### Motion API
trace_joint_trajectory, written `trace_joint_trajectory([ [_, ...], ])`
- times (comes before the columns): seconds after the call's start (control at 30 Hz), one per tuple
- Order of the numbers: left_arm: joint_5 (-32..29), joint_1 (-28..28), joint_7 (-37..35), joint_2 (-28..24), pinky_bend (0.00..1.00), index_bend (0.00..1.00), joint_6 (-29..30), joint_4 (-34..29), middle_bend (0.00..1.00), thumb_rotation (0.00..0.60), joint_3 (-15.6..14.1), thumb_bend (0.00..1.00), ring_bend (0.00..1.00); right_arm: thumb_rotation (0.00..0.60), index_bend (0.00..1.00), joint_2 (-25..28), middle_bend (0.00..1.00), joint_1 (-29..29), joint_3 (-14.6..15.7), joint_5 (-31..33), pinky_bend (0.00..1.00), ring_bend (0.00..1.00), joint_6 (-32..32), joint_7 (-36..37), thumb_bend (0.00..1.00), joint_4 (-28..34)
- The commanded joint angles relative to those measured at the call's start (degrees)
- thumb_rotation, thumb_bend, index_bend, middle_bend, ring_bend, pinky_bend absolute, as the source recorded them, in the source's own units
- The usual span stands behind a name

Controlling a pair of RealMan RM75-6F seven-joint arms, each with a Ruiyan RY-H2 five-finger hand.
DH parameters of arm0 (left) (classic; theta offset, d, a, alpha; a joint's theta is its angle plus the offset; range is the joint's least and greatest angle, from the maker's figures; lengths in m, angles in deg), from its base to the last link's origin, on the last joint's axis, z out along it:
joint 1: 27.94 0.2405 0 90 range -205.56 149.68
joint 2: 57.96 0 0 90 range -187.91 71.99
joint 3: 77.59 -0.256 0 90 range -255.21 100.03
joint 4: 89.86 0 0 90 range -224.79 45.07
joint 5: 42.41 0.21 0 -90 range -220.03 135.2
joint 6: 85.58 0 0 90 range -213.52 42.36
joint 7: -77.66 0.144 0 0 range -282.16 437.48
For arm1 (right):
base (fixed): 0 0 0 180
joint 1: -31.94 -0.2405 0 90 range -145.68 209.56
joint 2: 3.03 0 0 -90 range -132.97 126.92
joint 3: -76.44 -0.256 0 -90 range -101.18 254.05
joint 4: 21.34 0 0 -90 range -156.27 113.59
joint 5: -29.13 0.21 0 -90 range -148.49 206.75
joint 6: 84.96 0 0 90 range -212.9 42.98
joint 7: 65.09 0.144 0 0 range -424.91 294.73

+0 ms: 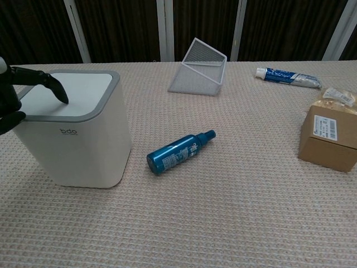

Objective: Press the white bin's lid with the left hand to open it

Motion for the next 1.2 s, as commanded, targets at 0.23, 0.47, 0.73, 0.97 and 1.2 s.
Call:
trace_joint_trajectory([
  [0.23,-0.34,0.49,2.35,-0.30,0.77,0.36,1.65,-0.77,0.90,0.600,-0.20,0.76,0.81,0.600,0.15,0.06,0.00,0.24,-0.14,-0.08,0.04,0.03,0.54,0.20,0.17,0.12],
  [0.47,8.74,3.51,-1.06,0.59,0.71,0.33,14.28,-1.38,0.69,0.600,1.74,0.53,0.60,0.600,0.15,-0.04,0.00,0.24,-0.20,-0.06,0.04,0.03,0.56,0.18,0.17,0.06],
  [0.73,19.59,14.06,-1.46,1.00,0.32,0.30,31.54,4.82,0.31,0.600,-3.28,0.35,0.24,0.600,0.15,-0.28,0.00,0.04,-0.02,-0.21,0.04,0.03,0.10,-0.20,0.17,-0.03],
  [0.97,16.61,21.15,-8.65,2.71,0.18,0.28,38.88,12.71,0.21,0.600,-7.22,0.30,0.10,0.600,0.15,-0.18,0.00,-0.05,0.47,-1.23,0.04,0.03,0.02,-0.54,0.17,-0.10],
  [1.2,10.64,23.00,-23.95,3.49,0.16,0.28,39.71,20.59,0.20,0.600,-8.27,0.30,0.08,0.600,0.15,0.23,0.00,-0.05,1.07,-2.45,0.04,0.03,0.05,-1.02,0.17,-0.18],
])
